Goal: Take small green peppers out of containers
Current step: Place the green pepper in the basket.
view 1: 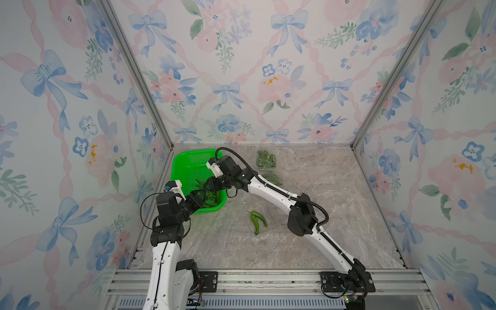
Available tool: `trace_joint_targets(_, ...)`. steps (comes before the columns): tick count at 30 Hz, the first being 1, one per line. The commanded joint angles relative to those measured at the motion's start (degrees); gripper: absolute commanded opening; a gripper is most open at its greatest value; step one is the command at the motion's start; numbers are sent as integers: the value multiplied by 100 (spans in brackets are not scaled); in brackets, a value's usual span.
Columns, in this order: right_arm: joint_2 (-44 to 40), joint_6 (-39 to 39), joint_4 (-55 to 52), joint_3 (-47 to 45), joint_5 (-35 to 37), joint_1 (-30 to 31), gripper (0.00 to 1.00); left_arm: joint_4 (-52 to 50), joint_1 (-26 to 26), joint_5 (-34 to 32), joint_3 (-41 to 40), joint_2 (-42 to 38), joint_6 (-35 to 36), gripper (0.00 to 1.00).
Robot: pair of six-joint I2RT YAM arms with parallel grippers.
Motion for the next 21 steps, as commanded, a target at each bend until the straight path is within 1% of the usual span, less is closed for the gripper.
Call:
trace_joint_targets(1, -337, -230, -271, 67, -124, -128, 41, -51, 24, 175, -40, 26, 91, 56)
trace_joint_targets(2, -477, -335, -337, -33, -129, -144, 46, -56, 25, 176, -32, 26, 102, 57)
trace_joint_targets(4, -952, -589, -396, -514, 71, -170, 48, -60, -7, 198, -12, 94, 136, 58)
trace_joint_targets(5, -1225, -665, -325, -867, 155, -182, 48, -64, -44, 195, 12, 152, 138, 58)
trace_joint_targets(7, -1942, -761, -20, -1880, 260, -244, 49, -60, -282, 20, 78, 267, 167, 57)
trace_joint_targets(8, -2277, -797, 99, -2326, 311, -263, 49, -68, -460, -143, 123, 311, 179, 56)
trace_joint_targets(10, -3066, -903, 348, -3444, 463, -297, 50, -56, -1030, -613, 245, 420, 151, 56)
trace_joint_targets(13, -4122, -836, 690, -4980, 756, -380, 51, -55, -1828, -1168, 488, 730, 68, 56)
trace_joint_targets(16, -4882, -740, 787, -6170, 1070, -431, 50, -59, -2588, -1561, 697, 1138, 67, 56)
trace_joint_targets(21, -5650, -425, 1045, -7656, 1300, -413, 50, -56, -3378, -1833, 870, 1842, 10, 55)
